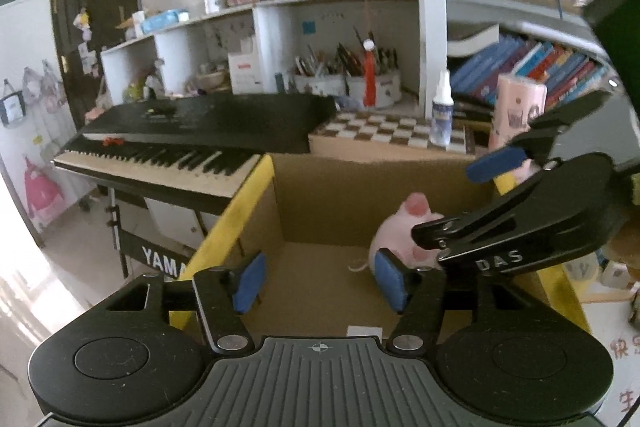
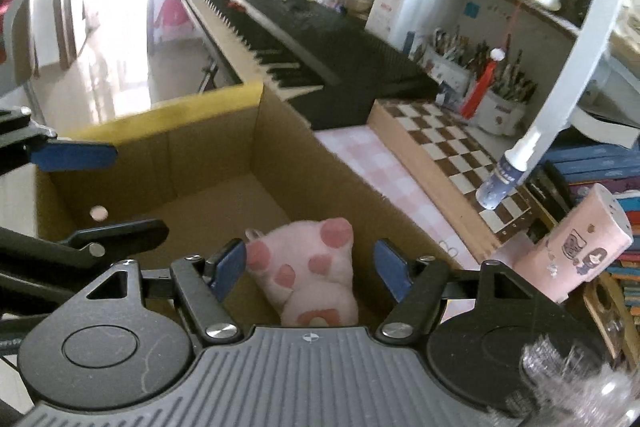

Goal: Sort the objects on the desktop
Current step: 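Open the left gripper to drop the plug into the box while the right releases the pig, then withdraw both open tools from the yellow box back toward the desk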

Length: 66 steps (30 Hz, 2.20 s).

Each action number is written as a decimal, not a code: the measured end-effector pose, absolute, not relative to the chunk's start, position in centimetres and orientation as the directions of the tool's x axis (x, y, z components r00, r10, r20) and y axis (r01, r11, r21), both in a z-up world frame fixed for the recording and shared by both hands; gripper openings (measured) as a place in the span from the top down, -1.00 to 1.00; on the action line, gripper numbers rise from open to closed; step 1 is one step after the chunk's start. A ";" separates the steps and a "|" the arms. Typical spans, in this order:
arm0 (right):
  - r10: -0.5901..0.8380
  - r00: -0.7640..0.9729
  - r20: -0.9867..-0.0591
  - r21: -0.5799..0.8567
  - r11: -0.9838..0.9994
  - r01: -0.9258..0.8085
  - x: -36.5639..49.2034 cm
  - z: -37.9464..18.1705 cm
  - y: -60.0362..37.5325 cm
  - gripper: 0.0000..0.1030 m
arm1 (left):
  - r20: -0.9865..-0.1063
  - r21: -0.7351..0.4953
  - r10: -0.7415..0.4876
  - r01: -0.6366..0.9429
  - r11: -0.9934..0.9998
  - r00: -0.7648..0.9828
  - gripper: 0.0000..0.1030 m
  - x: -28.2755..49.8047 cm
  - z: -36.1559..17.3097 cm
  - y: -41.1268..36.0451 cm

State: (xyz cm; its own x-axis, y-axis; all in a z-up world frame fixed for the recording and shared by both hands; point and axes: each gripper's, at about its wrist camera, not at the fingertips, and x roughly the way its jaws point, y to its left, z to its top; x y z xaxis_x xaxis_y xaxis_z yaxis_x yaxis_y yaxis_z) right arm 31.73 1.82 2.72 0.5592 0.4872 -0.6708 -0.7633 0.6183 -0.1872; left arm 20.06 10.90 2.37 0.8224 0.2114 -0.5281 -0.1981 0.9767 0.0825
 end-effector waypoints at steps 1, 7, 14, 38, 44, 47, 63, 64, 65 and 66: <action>0.489 0.569 -0.661 -0.183 0.630 -0.755 31.4 3.1 1.7 -0.35 | -0.521 0.077 0.212 -0.202 0.976 0.827 -0.20 19.7 2.6 11.0; 0.488 0.659 -0.572 -0.169 0.717 -0.677 28.4 5.2 -0.3 -0.35 | -0.488 0.058 0.216 -0.216 0.975 0.846 -0.25 17.9 3.6 11.7; 0.428 0.766 -0.480 -0.120 0.833 -0.540 24.4 6.4 -3.2 -0.35 | -0.467 0.039 0.217 -0.226 0.973 0.857 -0.34 15.2 4.2 12.5; 0.185 0.857 -0.481 0.024 0.980 -0.198 9.5 2.9 -8.5 -0.35 | -0.500 0.034 0.187 -0.197 0.980 0.846 -0.45 4.2 2.9 13.4; 0.163 0.850 -0.500 0.042 0.986 -0.164 5.9 1.7 -8.0 -0.35 | -0.515 0.035 0.172 -0.180 0.983 0.840 -0.46 2.0 2.4 13.2; 0.155 0.846 -0.510 0.047 0.987 -0.153 4.3 1.0 -7.6 -0.35 | -0.522 0.036 0.160 -0.166 0.985 0.838 -0.46 1.5 2.1 12.9; 0.072 0.826 -0.559 -0.015 0.995 -0.097 -0.6 -1.1 -7.9 -0.38 | -0.552 0.033 0.070 -0.062 0.998 0.831 -0.57 -0.4 0.5 10.0; 0.069 0.824 -0.562 -0.018 0.995 -0.095 -0.7 -1.2 -7.9 -0.38 | -0.554 0.033 0.064 -0.055 0.998 0.830 -0.57 -0.5 0.5 9.8; 0.065 0.823 -0.565 -0.019 0.996 -0.092 -0.7 -1.3 -8.0 -0.39 | -0.556 0.034 0.059 -0.048 0.998 0.829 -0.57 -0.5 0.4 9.5; 0.060 0.820 -0.569 -0.019 0.996 -0.086 -0.8 -1.3 -8.1 -0.39 | -0.558 0.035 0.054 -0.041 0.999 0.828 -0.57 -0.5 0.3 9.3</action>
State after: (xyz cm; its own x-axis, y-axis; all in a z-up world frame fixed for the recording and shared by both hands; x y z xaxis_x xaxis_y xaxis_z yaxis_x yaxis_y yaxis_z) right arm -0.78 -8.14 -1.34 0.8203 0.0597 -0.5688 -0.0857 0.9961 -0.0190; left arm -0.51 9.32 0.28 0.8278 0.0540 -0.5584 -0.0415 0.9985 0.0351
